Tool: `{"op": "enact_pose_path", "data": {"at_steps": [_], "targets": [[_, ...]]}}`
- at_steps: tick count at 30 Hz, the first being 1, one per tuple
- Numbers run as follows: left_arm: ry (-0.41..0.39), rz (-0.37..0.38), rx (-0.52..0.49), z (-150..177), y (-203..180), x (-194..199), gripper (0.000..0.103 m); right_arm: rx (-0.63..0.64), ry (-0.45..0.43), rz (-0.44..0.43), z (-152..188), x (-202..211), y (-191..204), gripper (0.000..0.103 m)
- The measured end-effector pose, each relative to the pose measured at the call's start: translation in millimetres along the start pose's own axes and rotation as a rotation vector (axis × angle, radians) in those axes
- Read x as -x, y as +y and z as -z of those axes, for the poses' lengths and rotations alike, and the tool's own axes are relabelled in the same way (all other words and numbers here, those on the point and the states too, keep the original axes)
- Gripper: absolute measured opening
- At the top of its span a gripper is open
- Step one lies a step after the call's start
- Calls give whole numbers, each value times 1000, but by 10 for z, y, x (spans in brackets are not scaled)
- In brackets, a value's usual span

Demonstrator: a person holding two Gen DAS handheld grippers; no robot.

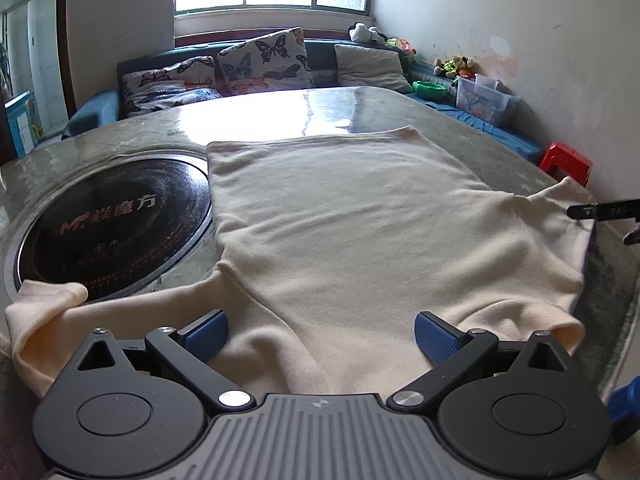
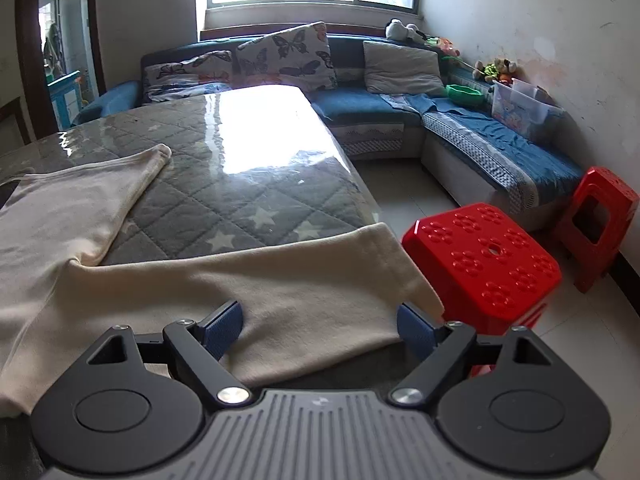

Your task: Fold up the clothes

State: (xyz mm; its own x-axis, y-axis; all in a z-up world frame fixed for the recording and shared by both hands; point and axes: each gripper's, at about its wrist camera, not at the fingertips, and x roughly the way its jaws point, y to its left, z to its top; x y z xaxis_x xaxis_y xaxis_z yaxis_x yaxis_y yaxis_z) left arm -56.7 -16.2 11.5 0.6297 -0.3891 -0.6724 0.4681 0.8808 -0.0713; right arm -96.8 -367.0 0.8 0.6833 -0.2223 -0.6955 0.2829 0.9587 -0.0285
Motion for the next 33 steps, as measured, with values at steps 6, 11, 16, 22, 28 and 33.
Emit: {"op": "enact_pose_path", "data": {"at_steps": [6, 11, 16, 22, 28, 33], "targets": [[-39, -20, 38, -6, 181, 181, 100, 39, -6, -14, -26, -9, 206, 86], [-40, -69, 121, 1, 521, 267, 100, 73, -13, -27, -49, -19, 387, 87], [-21, -144, 194, 42, 843, 310, 94, 100, -17, -38, -66, -29, 539, 92], [-47, -402, 206, 117, 1057, 296, 87, 74, -9, -32, -54, -47, 513, 98], [-55, -642, 302, 215, 1341, 375, 88, 75, -7, -26, -52, -58, 513, 100], [-44, -698, 402, 263, 1617, 494, 88, 76, -6, -22, -54, -65, 516, 100]]}}
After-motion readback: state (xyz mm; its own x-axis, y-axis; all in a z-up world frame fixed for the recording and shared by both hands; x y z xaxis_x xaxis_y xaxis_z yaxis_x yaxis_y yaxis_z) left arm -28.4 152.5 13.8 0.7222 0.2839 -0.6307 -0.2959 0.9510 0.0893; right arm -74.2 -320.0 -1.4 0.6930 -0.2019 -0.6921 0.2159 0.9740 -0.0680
